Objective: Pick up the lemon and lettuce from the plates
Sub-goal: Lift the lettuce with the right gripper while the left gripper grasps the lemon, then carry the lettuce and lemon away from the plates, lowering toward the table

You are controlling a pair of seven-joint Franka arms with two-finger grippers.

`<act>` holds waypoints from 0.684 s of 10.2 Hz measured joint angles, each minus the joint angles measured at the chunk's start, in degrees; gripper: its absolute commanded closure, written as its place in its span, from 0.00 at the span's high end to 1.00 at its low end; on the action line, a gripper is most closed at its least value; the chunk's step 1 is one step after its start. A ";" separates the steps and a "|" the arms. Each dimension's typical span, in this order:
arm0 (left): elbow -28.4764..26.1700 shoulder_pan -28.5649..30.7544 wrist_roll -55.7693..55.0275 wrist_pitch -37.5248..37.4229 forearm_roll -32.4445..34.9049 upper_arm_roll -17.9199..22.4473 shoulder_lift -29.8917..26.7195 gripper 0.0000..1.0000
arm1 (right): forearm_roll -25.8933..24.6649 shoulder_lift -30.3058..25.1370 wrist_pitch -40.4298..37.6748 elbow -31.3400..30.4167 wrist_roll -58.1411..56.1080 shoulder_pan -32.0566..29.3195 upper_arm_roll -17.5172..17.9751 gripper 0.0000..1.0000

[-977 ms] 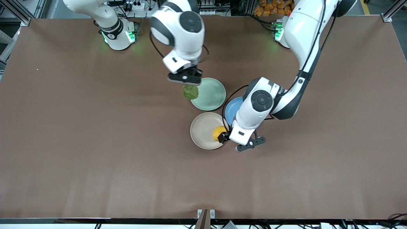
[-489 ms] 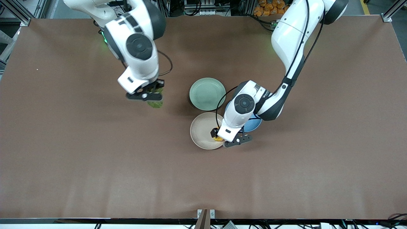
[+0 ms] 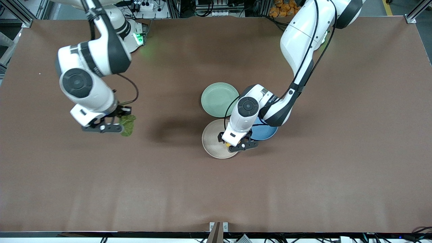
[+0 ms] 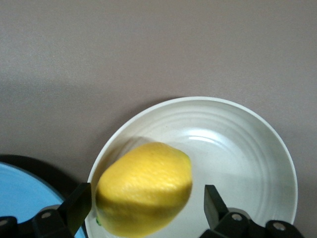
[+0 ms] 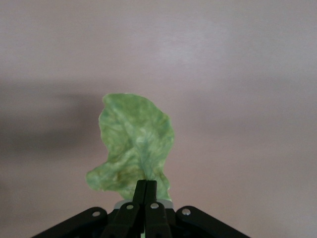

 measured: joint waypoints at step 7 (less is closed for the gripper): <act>0.45 -0.12 -1.14 0.16 2.48 0.69 0.02 0.00 | 2.98 7.78 12.77 -3.52 -4.11 -5.18 -1.00 0.00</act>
